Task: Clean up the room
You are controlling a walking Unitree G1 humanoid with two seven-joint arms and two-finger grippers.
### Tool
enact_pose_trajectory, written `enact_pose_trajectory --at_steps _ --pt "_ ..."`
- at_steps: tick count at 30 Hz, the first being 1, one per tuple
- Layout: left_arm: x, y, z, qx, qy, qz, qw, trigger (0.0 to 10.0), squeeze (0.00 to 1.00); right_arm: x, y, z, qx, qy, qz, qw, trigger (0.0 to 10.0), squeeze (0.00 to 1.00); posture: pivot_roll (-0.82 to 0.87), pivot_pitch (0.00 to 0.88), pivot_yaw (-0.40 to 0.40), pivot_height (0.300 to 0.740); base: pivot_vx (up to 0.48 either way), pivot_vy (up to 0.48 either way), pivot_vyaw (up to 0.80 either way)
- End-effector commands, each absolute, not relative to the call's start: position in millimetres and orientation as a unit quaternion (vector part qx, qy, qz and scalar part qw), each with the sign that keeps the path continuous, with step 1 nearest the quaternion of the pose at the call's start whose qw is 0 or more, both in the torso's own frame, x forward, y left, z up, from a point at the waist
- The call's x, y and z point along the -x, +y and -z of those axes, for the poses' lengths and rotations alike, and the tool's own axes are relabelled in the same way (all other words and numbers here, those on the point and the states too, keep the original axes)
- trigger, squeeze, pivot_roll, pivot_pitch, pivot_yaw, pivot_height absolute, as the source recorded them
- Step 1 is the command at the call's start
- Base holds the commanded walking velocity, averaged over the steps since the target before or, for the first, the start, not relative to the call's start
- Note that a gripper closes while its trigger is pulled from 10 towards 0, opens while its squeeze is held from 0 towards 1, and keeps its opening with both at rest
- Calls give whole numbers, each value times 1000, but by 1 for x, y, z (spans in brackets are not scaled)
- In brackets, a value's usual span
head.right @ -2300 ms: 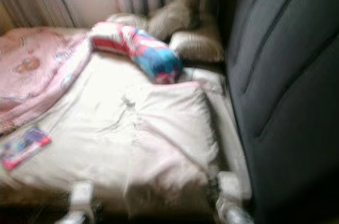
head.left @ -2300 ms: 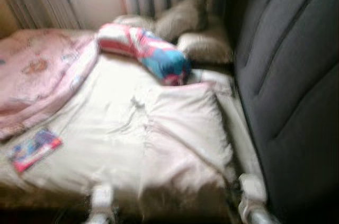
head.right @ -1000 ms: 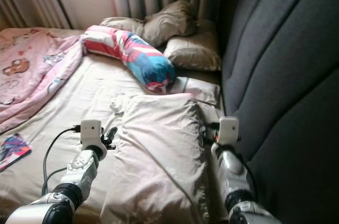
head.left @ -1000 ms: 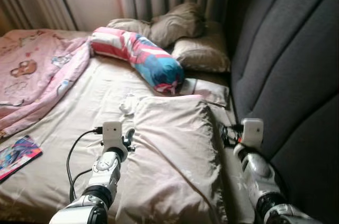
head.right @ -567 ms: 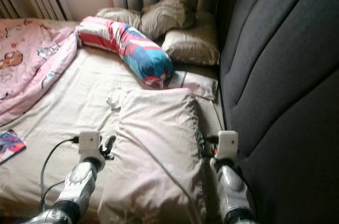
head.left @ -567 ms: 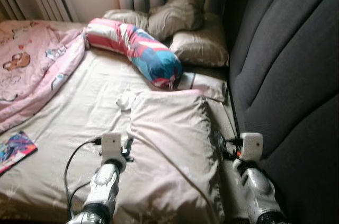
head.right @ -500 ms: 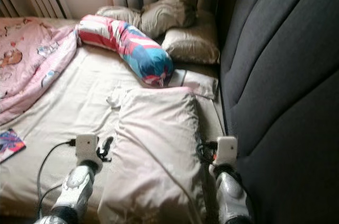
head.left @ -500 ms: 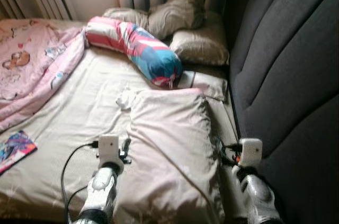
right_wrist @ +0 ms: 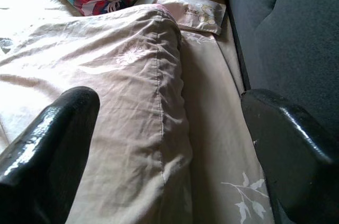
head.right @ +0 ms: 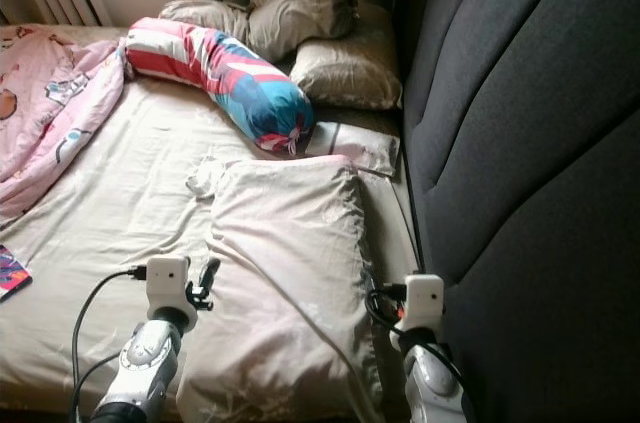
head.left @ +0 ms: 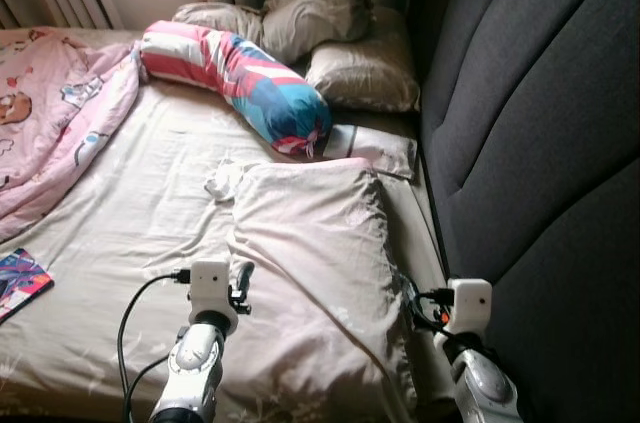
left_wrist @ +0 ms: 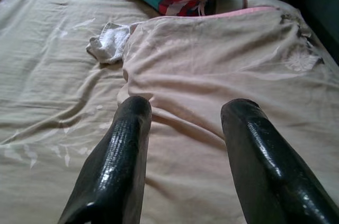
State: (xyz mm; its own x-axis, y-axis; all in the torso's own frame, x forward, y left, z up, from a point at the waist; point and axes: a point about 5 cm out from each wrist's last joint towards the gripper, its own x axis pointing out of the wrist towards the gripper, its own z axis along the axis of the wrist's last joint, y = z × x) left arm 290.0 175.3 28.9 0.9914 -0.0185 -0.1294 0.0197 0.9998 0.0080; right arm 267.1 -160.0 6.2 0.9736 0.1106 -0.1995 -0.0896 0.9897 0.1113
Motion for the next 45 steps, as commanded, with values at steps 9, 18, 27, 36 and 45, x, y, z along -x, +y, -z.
enact_pose_trajectory --at_steps 9,18,27,36,45 --pt "-286 175 -25 1 85 14 996 10000 1000 -268 -157 -3 -42 129 -54 989 10000 1000 -137 126 -23 740 0 0 0" --pt "-291 174 -27 11 91 4 996 10000 0 -274 -157 -6 -38 132 -50 989 10000 0 -139 143 -23 740 0 0 0" --pt "-292 175 -28 13 90 -6 996 10000 0 -273 -150 -5 -19 138 -69 988 10000 0 -125 163 -31 740 0 0 252" --pt "-293 176 -29 9 93 -6 996 10000 0 -274 -149 -5 -42 139 -59 988 10000 0 -122 173 -30 740 0 0 267" --pt "-298 171 -34 18 86 20 996 10000 0 -276 -155 -7 -34 138 -24 990 10000 0 -126 176 -27 740 0 0 0"
